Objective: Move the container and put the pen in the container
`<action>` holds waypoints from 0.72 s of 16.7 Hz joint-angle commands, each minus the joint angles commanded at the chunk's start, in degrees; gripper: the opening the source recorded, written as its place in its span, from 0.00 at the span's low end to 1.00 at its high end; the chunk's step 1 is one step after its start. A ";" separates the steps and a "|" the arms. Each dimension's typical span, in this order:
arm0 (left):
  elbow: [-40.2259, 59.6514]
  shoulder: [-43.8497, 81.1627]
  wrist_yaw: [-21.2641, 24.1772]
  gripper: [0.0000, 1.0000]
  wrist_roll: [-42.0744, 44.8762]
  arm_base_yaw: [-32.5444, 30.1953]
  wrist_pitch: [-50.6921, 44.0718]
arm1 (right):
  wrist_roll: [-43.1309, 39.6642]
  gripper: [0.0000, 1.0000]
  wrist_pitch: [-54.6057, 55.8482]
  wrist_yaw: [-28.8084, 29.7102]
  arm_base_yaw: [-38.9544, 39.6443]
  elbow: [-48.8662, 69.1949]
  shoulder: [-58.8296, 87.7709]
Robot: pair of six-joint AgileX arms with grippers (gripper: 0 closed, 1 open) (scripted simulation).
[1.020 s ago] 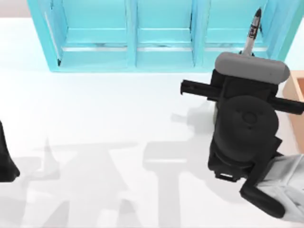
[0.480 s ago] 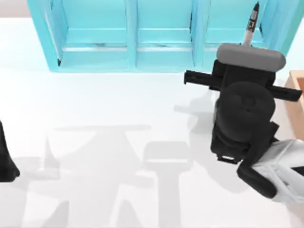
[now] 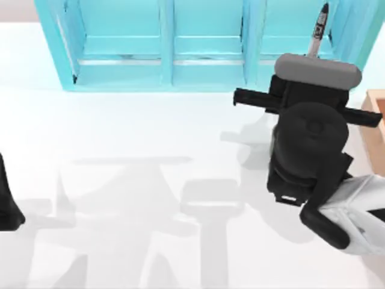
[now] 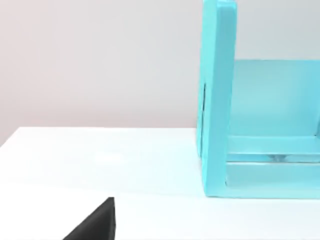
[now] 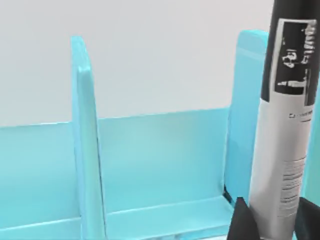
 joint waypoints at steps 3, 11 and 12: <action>0.00 0.00 0.00 1.00 0.00 0.00 0.00 | 0.00 0.53 0.00 0.00 0.00 0.00 0.00; 0.00 0.00 0.00 1.00 0.00 0.00 0.00 | 0.00 1.00 0.00 0.00 0.00 0.00 0.00; 0.00 0.00 0.00 1.00 0.00 0.00 0.00 | 0.00 1.00 0.00 0.00 0.00 0.00 0.00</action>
